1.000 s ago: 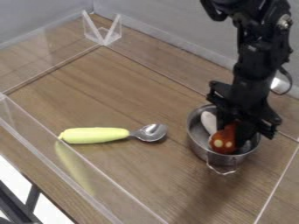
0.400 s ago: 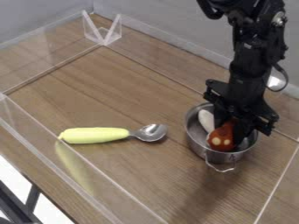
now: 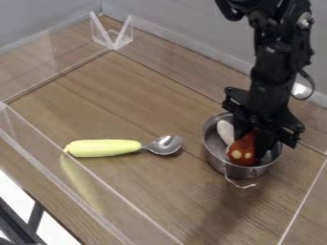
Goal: Put mushroom into the silver pot
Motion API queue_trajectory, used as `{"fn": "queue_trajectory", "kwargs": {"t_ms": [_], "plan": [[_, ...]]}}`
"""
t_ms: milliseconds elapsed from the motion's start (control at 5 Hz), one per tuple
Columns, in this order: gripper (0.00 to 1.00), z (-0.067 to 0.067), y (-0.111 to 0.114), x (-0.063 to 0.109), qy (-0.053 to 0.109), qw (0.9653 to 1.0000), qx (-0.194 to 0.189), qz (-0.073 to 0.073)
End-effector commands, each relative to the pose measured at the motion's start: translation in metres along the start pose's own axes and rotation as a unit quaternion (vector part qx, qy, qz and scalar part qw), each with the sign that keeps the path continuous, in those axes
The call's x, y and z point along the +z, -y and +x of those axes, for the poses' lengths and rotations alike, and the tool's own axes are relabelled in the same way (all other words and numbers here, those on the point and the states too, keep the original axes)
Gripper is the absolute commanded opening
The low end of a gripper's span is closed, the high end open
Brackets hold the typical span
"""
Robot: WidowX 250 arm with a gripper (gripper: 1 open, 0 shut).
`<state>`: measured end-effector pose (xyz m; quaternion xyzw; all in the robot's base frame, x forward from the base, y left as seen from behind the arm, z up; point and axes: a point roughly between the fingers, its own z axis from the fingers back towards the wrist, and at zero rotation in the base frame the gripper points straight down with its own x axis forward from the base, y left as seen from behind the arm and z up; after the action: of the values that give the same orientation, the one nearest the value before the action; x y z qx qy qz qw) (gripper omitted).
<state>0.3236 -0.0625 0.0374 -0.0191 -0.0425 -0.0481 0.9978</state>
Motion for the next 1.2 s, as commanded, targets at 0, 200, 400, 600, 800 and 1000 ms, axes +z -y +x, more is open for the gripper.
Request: {"fn": "queue_trajectory", "kwargs": {"t_ms": [0, 200, 400, 600, 800, 1000], "plan": [[0.00, 0.0041, -0.0058, 0.0079, 0.010, 0.9999, 0.011, -0.001], [0.00, 0.0042, -0.0051, 0.0079, 0.008, 0.9999, 0.013, -0.002], [0.00, 0.0043, -0.0044, 0.0079, 0.007, 0.9999, 0.014, -0.003], [0.00, 0.0044, -0.0037, 0.0079, 0.006, 0.9998, 0.016, -0.004], [0.00, 0.0044, -0.0030, 0.0074, 0.005, 0.9998, 0.018, -0.004], [0.00, 0.0045, -0.0023, 0.0070, 0.004, 0.9998, 0.020, -0.006]]}}
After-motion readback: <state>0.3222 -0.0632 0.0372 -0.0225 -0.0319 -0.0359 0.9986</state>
